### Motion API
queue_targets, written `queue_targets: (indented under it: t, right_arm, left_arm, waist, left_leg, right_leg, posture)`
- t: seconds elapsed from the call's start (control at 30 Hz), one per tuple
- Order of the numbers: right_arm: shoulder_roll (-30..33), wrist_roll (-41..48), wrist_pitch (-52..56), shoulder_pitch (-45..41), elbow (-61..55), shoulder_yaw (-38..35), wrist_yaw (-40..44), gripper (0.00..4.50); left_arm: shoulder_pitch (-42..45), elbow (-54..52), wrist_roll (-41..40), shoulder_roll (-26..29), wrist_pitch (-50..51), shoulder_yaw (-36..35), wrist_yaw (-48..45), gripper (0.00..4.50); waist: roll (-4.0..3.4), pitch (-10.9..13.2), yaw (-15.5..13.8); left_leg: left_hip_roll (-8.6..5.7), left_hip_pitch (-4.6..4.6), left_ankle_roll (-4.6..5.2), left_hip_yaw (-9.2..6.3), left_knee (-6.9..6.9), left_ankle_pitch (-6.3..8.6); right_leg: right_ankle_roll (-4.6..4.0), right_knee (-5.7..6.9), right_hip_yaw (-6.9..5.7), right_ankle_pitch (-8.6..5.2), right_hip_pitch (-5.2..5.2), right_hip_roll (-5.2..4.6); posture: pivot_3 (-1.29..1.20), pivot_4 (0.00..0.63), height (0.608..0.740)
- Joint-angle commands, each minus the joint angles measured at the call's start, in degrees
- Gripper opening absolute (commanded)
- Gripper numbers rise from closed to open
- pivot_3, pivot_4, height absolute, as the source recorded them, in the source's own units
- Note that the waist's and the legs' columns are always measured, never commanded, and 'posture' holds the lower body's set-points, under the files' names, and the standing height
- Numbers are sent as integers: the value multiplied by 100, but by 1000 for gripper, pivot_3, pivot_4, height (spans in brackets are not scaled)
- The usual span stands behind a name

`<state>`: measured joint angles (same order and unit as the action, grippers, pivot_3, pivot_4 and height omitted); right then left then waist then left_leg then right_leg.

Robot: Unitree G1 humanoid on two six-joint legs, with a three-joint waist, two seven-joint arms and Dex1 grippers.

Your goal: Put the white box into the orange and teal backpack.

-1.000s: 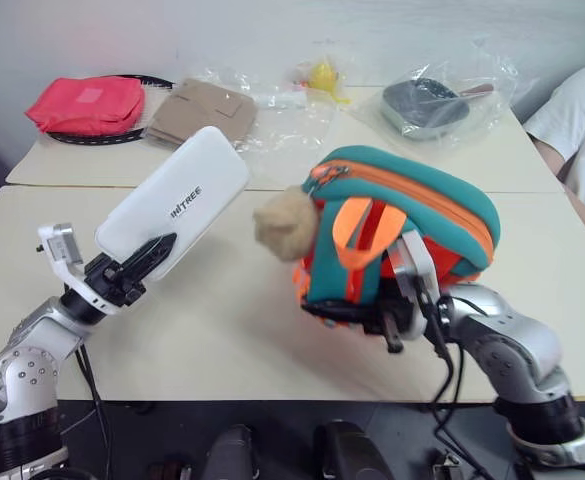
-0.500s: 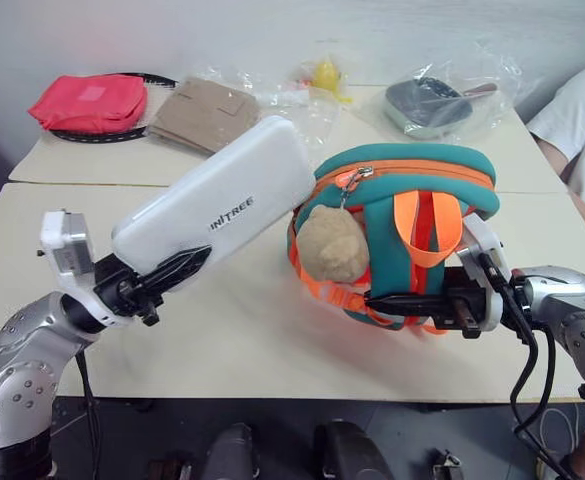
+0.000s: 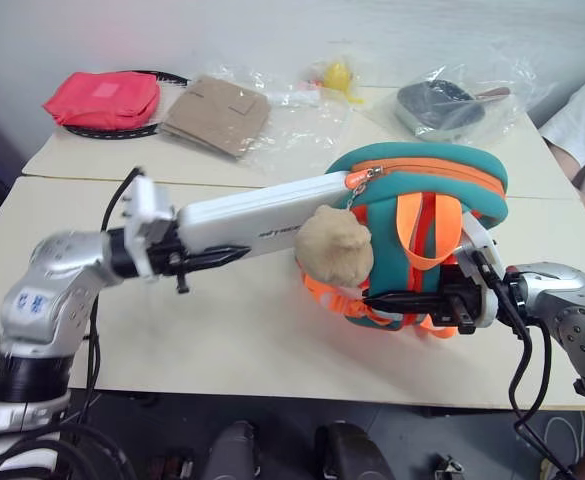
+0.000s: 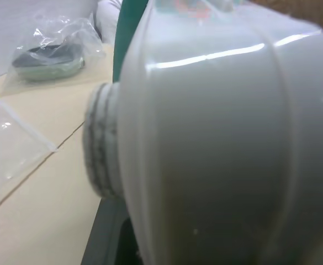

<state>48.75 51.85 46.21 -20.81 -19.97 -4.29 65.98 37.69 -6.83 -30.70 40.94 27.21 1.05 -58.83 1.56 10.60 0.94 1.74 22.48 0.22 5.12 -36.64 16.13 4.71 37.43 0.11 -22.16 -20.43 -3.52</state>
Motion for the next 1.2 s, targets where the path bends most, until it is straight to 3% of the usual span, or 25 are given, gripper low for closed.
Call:
queue_targets:
  t: [0.03,0.3,0.5,0.57,0.7,0.87,1.03,1.2]
  right_arm:
    - [-4,7,-39,-6,-77,-10,87,15]
    - [-78,12,-40,-48,-126,109,231,15]
    - [-190,-111,-160,-62,-238,211,164,15]
    - [-263,-112,-160,-69,-275,229,74,0]
    - [-396,-116,-130,-54,-335,196,-128,0]
    - [-473,-139,-126,6,-368,169,-270,0]
    - [-532,-183,-196,9,-321,179,-335,0]
    - [-607,-285,-289,-16,-240,168,-323,0]
  left_arm:
    - [895,438,580,-295,89,719,-72,1341]
    - [2857,3071,1637,-2024,-674,1674,-328,1341]
    - [3309,4836,1821,-3073,-1676,1362,-284,1341]
    - [3271,4959,1702,-3194,-1962,1114,-337,2049]
    - [3078,4719,1682,-2849,-2366,795,-763,3152]
    - [2773,4287,1405,-1900,-2298,345,-1522,4477]
    - [2182,3623,1184,-793,-2195,49,-2371,4477]
    - [1399,2058,552,-373,-1430,-266,-2403,4477]
  waist:
    - [0,0,-13]
    - [0,0,-3]
    - [1,1,-41]
    - [1,1,-52]
    - [1,1,-61]
    - [1,1,50]
    - [0,1,106]
    - [0,1,29]
  left_leg:
    - [0,3,1,0,-6,1]
    - [4,66,5,4,-61,3]
    - [4,80,4,9,-64,-3]
    - [4,80,4,9,-65,-3]
    - [5,83,3,8,-70,-4]
    - [7,84,-4,8,-65,-8]
    - [9,82,-8,9,-61,-11]
    - [4,86,-1,-7,-72,-9]
  right_leg:
    - [0,2,-1,0,-1,1]
    - [3,36,3,1,-61,8]
    - [3,48,5,2,-85,8]
    - [3,53,5,2,-86,7]
    - [3,59,4,2,-92,6]
    - [3,68,5,2,-98,7]
    - [3,95,4,2,-102,8]
    - [3,103,-3,1,-94,-3]
  posture:
    - [0,150,740]
    - [0,150,740]
    - [0,150,740]
    - [0,150,740]
    - [0,150,740]
    - [0,150,740]
    - [0,150,740]
    - [0,150,740]
